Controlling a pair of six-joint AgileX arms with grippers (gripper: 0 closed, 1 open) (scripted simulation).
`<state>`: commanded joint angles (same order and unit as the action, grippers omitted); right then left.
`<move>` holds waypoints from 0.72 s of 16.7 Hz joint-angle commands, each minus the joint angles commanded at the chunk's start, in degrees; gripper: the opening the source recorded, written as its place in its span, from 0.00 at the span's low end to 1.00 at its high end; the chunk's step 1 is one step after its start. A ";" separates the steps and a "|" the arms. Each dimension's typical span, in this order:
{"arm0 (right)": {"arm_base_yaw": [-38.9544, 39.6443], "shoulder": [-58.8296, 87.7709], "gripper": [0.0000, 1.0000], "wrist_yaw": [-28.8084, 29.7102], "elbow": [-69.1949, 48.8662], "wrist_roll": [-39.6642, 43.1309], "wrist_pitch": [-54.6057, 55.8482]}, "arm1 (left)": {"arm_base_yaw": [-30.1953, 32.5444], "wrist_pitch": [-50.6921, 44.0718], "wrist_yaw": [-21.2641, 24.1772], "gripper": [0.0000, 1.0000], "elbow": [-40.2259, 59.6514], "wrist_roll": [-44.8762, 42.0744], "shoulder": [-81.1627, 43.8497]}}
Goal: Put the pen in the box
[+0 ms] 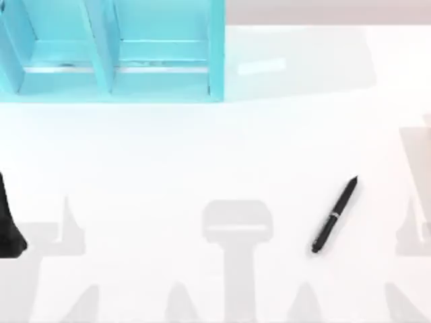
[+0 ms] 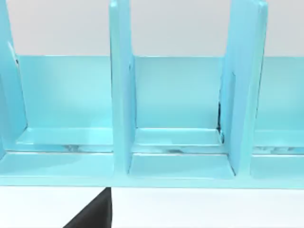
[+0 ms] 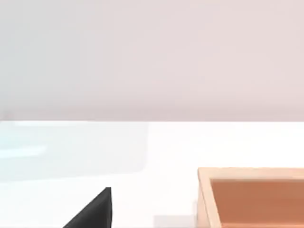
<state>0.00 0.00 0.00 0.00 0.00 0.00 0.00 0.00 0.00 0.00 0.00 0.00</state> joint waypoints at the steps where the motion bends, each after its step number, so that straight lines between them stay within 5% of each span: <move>1: 0.00 0.00 1.00 0.00 0.00 0.00 0.00 | 0.00 0.00 0.00 1.00 0.00 0.00 0.00; 6: 4.01 5.97 1.00 0.12 -5.90 -5.24 -4.32 | 0.00 0.00 0.00 1.00 0.00 0.00 0.00; 12: 15.42 32.89 1.00 1.36 -28.87 -22.50 -20.74 | 0.00 0.00 0.00 1.00 0.00 0.00 0.00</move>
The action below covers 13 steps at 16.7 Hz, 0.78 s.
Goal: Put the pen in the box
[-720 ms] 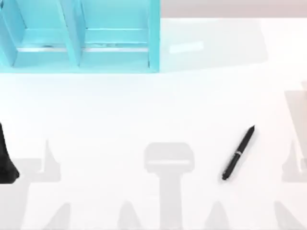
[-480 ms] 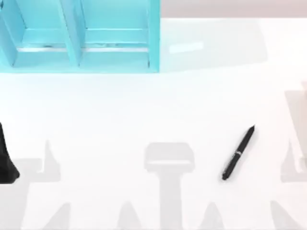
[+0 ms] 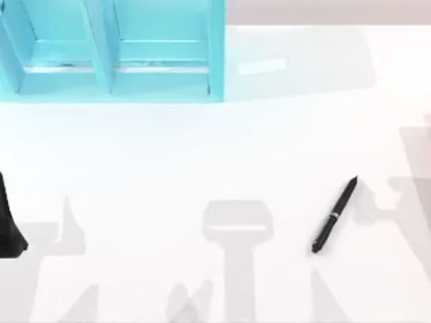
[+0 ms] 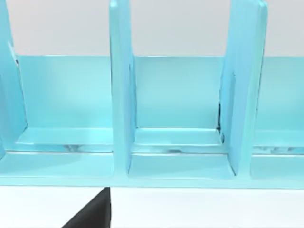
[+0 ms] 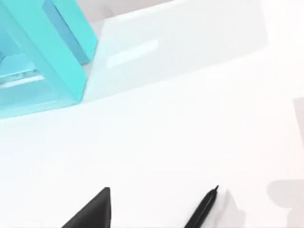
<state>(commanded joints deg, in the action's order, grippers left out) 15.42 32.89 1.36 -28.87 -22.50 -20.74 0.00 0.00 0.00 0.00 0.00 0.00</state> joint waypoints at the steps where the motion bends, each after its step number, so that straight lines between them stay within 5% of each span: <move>1: 1.89 6.19 1.00 0.28 -4.62 -3.22 -3.52 | 0.00 0.00 0.00 1.00 0.00 0.00 0.00; 13: 12.04 73.26 1.00 2.16 -54.51 -32.75 -42.89 | 0.00 0.00 0.00 1.00 0.00 0.00 0.00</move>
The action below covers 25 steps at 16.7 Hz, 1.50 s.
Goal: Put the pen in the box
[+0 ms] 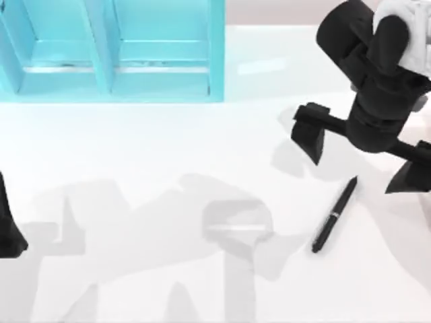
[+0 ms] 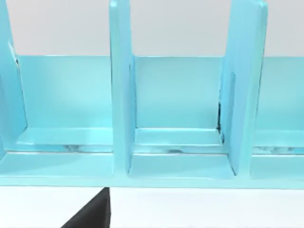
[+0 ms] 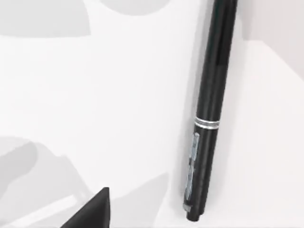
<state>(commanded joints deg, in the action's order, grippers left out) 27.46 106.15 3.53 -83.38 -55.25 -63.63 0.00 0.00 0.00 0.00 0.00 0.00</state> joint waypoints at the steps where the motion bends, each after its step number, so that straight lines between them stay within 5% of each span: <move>1: -0.18 3.33 1.00 -0.04 -2.94 -1.27 -2.01 | 0.00 0.00 0.00 1.00 0.00 0.00 0.00; 12: -1.04 12.71 1.00 -0.29 -10.94 -4.49 -7.14 | 0.00 0.00 0.00 1.00 0.00 0.00 0.00; 25: -1.93 18.72 1.00 -0.18 3.50 -3.95 13.28 | 0.00 0.00 0.00 1.00 0.00 0.00 0.00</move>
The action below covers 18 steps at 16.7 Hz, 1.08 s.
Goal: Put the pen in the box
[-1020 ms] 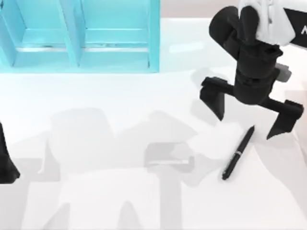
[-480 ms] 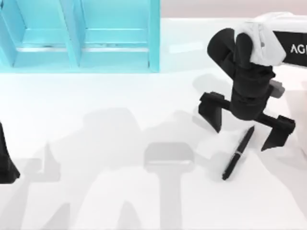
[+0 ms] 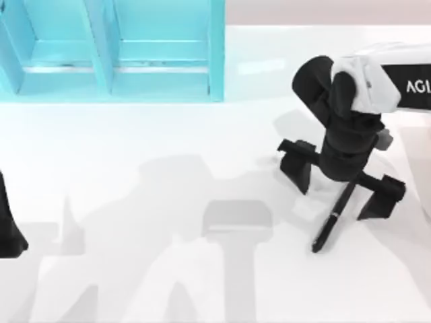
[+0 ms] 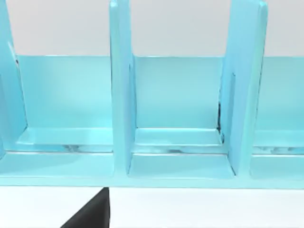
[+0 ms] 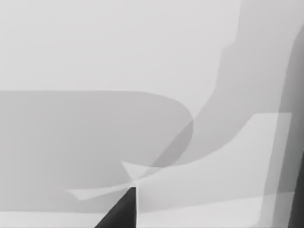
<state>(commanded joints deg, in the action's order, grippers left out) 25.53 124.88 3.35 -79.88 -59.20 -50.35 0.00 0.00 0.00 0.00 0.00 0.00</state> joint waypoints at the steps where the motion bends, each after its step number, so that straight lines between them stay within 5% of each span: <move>1: 0.00 0.00 1.00 0.00 0.00 0.00 0.00 | 0.00 0.00 0.00 1.00 0.00 0.00 0.00; 14: 0.00 0.00 0.02 0.00 0.00 0.00 0.00 | 0.00 0.00 0.00 1.00 0.00 0.00 0.00; 18: 0.00 0.00 0.00 0.00 0.00 0.00 0.00 | 0.00 0.00 0.00 1.00 0.00 0.00 0.00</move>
<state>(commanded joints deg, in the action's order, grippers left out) 25.53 124.88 3.35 -79.88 -59.20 -50.35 0.00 0.00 0.00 0.00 0.00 0.00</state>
